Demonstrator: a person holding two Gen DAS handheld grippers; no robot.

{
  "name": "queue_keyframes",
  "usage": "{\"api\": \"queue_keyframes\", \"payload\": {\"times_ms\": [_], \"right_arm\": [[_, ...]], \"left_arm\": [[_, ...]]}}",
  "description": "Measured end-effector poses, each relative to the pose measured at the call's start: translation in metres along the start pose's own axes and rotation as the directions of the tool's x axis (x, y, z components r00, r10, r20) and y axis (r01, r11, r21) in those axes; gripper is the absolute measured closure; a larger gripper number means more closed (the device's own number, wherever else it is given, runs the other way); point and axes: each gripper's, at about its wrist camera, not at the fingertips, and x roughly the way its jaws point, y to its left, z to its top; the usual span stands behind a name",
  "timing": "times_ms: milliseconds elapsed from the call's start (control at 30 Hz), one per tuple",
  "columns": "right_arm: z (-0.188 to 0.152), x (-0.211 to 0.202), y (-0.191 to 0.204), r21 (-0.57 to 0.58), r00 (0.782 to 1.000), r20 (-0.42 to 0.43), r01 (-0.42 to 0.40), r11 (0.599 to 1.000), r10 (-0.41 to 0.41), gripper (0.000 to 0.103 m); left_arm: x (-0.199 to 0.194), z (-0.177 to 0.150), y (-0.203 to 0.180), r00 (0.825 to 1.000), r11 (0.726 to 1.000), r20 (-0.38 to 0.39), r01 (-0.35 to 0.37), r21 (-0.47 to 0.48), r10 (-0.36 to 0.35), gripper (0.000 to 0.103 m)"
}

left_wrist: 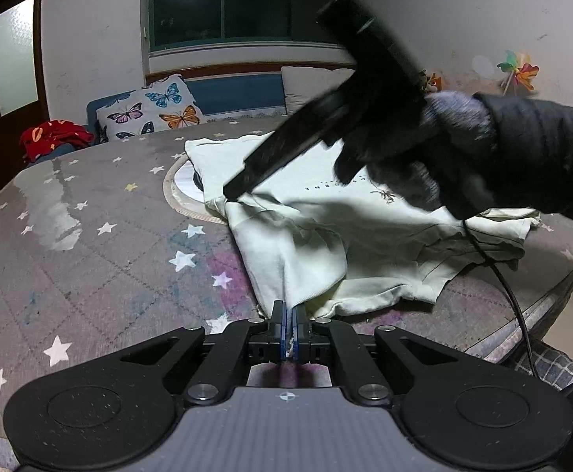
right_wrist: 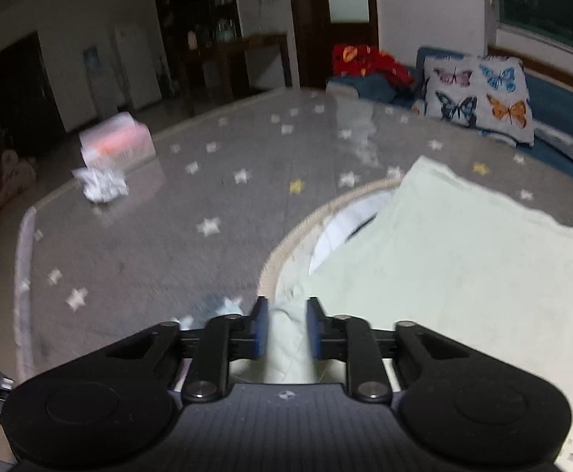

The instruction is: Fold clothes

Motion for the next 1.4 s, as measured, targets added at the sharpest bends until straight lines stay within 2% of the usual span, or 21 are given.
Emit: {"api": "queue_keyframes", "payload": {"times_ms": [133, 233, 433, 500, 600, 700, 933, 967, 1100, 1300, 1367, 1400], "right_arm": [[0.002, 0.013, -0.013, 0.066, 1.000, -0.012, 0.007, 0.998, -0.006, 0.089], [0.005, 0.001, -0.021, 0.095, 1.000, 0.013, -0.002, 0.995, 0.001, 0.088], [-0.001, -0.040, -0.024, 0.049, 1.000, 0.020, 0.009, 0.999, -0.010, 0.086], [-0.008, -0.050, -0.023, 0.037, 1.000, 0.004, 0.003, 0.999, -0.003, 0.086], [-0.022, -0.062, -0.018, 0.016, 0.999, -0.032, -0.024, 1.000, 0.025, 0.081], [-0.036, -0.070, -0.011, 0.011, 0.996, -0.066, -0.063, 0.998, 0.064, 0.077], [-0.066, -0.065, 0.006, 0.014, 0.982, -0.116, -0.149, 0.989, 0.150, 0.077], [-0.067, -0.066, 0.006, 0.015, 0.981, -0.112, -0.155, 0.988, 0.156, 0.078], [-0.067, -0.073, 0.008, 0.004, 0.982, -0.095, -0.161, 0.987, 0.161, 0.101], [-0.060, -0.099, 0.008, -0.058, 0.998, -0.022, -0.066, 0.996, 0.065, 0.101], [-0.061, -0.096, 0.006, -0.042, 0.997, -0.031, -0.077, 0.996, 0.076, 0.100], [-0.062, -0.095, 0.004, -0.032, 0.996, -0.037, -0.085, 0.996, 0.084, 0.097]], "left_arm": [[0.000, -0.002, 0.001, 1.000, 1.000, -0.004, -0.002, -0.012, 0.002, 0.100], [-0.002, -0.001, 0.003, 1.000, 1.000, 0.000, -0.004, -0.021, 0.004, 0.096], [-0.011, 0.001, 0.010, 0.999, 0.999, 0.028, -0.015, -0.047, 0.016, 0.095], [-0.015, 0.002, 0.011, 0.999, 0.998, 0.042, -0.019, -0.056, 0.021, 0.091], [-0.022, 0.005, 0.011, 0.998, 0.998, 0.062, -0.017, -0.062, 0.021, 0.082], [-0.025, 0.007, 0.009, 0.997, 0.998, 0.068, -0.034, -0.052, 0.037, 0.081], [-0.030, 0.017, 0.008, 0.995, 0.998, 0.088, -0.053, -0.037, 0.056, 0.081], [-0.031, 0.017, 0.007, 0.995, 0.998, 0.088, -0.051, -0.028, 0.053, 0.080], [-0.032, 0.014, 0.008, 0.995, 0.997, 0.071, -0.068, -0.024, 0.070, 0.076], [-0.022, 0.025, 0.012, 0.992, 0.995, 0.096, -0.078, -0.063, 0.084, 0.076], [-0.013, 0.031, 0.014, 0.992, 0.994, 0.097, -0.072, -0.076, 0.080, 0.078], [-0.007, 0.033, 0.015, 0.993, 0.994, 0.094, -0.068, -0.083, 0.076, 0.079]]}}
